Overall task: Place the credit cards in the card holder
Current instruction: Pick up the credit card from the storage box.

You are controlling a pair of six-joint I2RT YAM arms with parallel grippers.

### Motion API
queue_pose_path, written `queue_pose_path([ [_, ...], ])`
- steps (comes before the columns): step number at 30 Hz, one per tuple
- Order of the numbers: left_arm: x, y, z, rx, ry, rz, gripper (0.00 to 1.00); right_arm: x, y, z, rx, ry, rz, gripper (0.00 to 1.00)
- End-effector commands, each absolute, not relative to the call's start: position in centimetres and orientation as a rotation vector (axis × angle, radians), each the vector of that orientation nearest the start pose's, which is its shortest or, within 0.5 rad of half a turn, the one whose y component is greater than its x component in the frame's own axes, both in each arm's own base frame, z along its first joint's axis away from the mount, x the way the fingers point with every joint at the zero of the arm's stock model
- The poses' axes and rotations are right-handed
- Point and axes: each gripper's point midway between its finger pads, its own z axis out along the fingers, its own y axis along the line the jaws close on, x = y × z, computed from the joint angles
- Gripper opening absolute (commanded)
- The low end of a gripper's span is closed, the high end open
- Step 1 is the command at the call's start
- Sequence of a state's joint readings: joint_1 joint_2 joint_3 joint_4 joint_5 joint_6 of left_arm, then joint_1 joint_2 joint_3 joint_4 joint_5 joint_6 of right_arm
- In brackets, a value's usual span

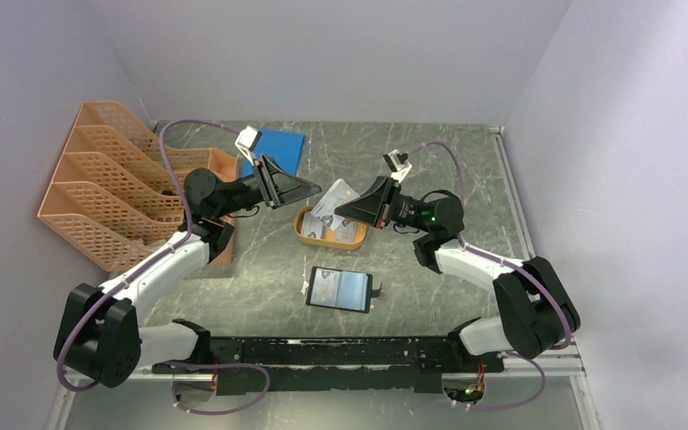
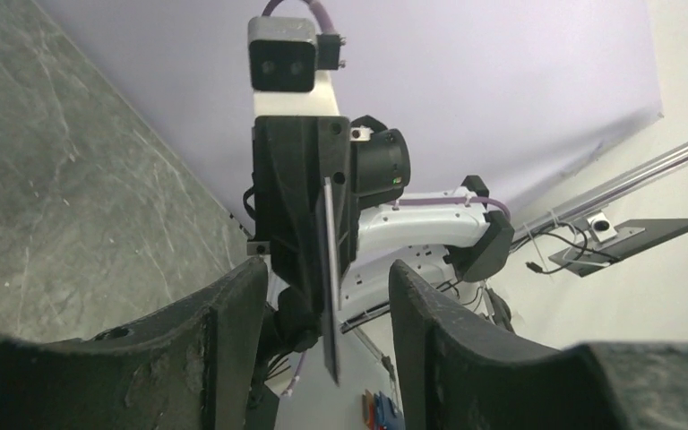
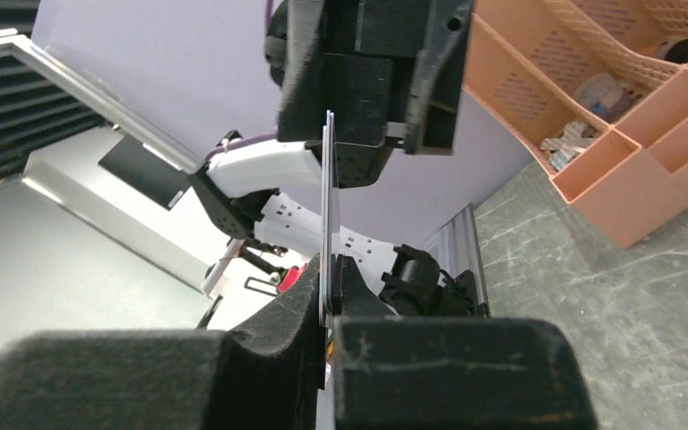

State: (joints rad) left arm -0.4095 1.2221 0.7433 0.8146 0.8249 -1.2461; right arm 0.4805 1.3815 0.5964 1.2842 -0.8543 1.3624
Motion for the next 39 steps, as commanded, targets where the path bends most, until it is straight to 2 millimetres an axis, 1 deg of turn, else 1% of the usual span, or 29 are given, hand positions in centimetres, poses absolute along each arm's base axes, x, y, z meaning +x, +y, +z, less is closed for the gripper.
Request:
queue_pose_path([
  [1,23.1,-27.6,35.4,0.345,1.579,-1.845,0.59,20.1,29.0,33.3,-0.496,1.404,2.013,0.0],
  [3,23.1,-27.7,35.2,0.362,1.601,-1.812,0.59,19.9,29.2,33.5,-0.524,1.403,2.014,0.0],
  [5,22.8,-28.2,35.0,0.399,1.621,-1.799,0.58,19.8,29.4,33.5,-0.541,1.414,2.006,0.0],
  [8,21.7,-28.7,35.7,0.467,1.59,-1.823,0.55,19.8,29.6,33.4,-0.553,1.429,2.0,0.0],
  [12,20.8,-29.0,36.4,0.511,1.554,-1.855,0.53,19.8,29.7,33.4,-0.558,1.432,2.002,0.0],
  [20,20.8,-29.0,35.9,0.497,1.563,-1.857,0.44,18.8,29.8,33.9,-0.608,1.397,2.024,0.0],
  [29,20.9,-29.0,36.0,0.496,1.554,-1.861,0.34,17.6,29.7,34.7,-0.661,1.345,2.055,0.0],
  [33,20.7,-29.0,36.0,0.501,1.549,-1.864,0.34,17.3,29.6,34.9,-0.674,1.324,2.068,0.0],
  [39,20.3,-28.9,36.2,0.509,1.528,-1.886,0.39,17.0,29.5,35.1,-0.681,1.307,2.088,0.0],
])
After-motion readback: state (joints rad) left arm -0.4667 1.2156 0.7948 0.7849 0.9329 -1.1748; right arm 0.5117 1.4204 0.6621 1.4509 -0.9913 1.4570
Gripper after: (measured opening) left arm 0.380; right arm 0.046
